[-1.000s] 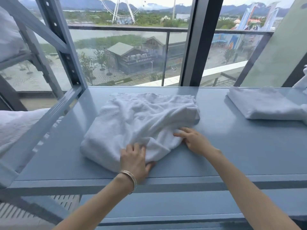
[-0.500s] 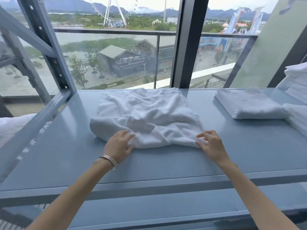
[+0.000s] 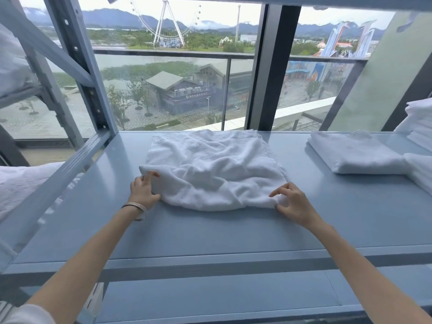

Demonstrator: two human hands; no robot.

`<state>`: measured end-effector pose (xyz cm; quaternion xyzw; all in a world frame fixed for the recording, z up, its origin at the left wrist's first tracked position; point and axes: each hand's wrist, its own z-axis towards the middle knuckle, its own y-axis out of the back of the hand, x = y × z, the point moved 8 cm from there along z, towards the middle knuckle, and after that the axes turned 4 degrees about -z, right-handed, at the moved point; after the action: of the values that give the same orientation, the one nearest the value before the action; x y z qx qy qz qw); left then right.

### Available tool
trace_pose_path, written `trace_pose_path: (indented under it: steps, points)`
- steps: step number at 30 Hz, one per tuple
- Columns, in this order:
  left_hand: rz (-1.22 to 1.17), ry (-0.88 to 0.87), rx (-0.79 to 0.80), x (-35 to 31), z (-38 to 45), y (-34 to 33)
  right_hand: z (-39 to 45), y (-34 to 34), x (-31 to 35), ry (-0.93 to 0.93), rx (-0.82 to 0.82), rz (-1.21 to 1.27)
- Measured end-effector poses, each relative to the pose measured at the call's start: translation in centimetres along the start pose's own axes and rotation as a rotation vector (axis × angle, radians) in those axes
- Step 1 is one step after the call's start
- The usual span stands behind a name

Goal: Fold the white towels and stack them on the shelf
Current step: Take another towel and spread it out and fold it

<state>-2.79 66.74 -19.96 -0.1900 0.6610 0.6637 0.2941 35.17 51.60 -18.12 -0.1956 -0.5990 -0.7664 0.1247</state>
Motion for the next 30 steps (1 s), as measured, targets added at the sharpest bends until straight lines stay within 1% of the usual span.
trace_pose_path:
  steps: [2, 4, 6, 7, 8, 9, 10, 11, 12, 13, 15, 17, 19, 20, 21, 22, 23, 24, 27, 29, 30]
  points:
    - [-0.053, 0.025, 0.054, 0.3, 0.1, -0.1, 0.5, 1.3, -0.1, -0.01, -0.075, 0.046]
    - [-0.154, -0.019, 0.062, -0.1, -0.2, 0.4, 1.1, 2.3, -0.1, -0.008, -0.117, 0.064]
    - [-0.237, -0.14, 0.077, -1.3, -1.0, 1.2, 1.5, 3.1, 0.1, 0.008, -0.142, 0.073]
    - [-0.24, -0.219, 0.128, -2.0, -1.6, 1.2, 1.7, 3.5, 0.1, 0.011, -0.157, 0.081]
    - [-0.197, -0.31, 0.205, -2.5, -2.3, 0.7, 1.9, 3.8, 0.1, 0.009, -0.172, 0.086]
    - [-0.105, -0.402, 0.28, -2.8, -3.0, 0.0, 2.0, 4.0, 0.1, 0.005, -0.178, 0.085]
    - [-0.02, -0.461, 0.32, -2.7, -3.6, -0.7, 2.2, 4.0, 0.0, 0.001, -0.175, 0.072]
    - [0.013, -0.482, 0.292, -2.3, -3.7, -0.8, 2.3, 3.9, 0.0, -0.001, -0.166, 0.053]
    - [-0.005, -0.484, 0.181, -1.9, -3.4, -0.1, 2.5, 3.9, 0.0, -0.001, -0.163, 0.032]
    - [-0.059, -0.478, 0.036, -1.9, -3.3, 1.3, 2.7, 4.2, 0.0, 0.004, -0.169, 0.012]
    - [-0.258, -0.399, -0.199, -1.8, -2.6, 4.8, 3.2, 6.0, 0.1, 0.014, -0.239, -0.006]
    - [-0.481, -0.285, -0.333, -2.1, -1.7, 8.0, 3.4, 9.0, 0.0, 0.004, -0.367, 0.009]
    - [-0.579, -0.166, -0.449, -2.0, -1.2, 10.8, 3.3, 11.1, -0.3, -0.005, -0.446, -0.022]
    - [-0.57, -0.131, -0.496, -1.9, -1.4, 11.8, 3.2, 11.2, -0.7, -0.02, -0.438, -0.055]
    - [-0.51, -0.129, -0.528, -2.0, -1.9, 12.4, 3.0, 10.7, -1.2, -0.049, -0.392, -0.086]
    - [-0.431, -0.145, -0.52, -2.2, -2.4, 12.4, 2.8, 9.7, -1.8, -0.081, -0.314, -0.112]
    - [-0.367, -0.17, -0.478, -2.5, -3.0, 11.8, 2.4, 8.3, -2.5, -0.106, -0.218, -0.134]
    - [-0.337, -0.168, -0.401, -2.4, -3.4, 10.6, 1.9, 6.7, -3.1, -0.123, -0.112, -0.147]
    - [-0.329, -0.097, -0.184, -1.3, -4.7, 6.8, -0.2, 3.1, -4.3, -0.142, 0.138, -0.121]
    - [-0.359, -0.035, -0.074, -0.2, -5.4, 4.7, -1.6, 2.2, -4.6, -0.126, 0.226, -0.023]
    - [-0.378, 0.001, -0.007, 0.4, -5.7, 3.8, -2.3, 2.2, -4.7, -0.107, 0.238, 0.029]
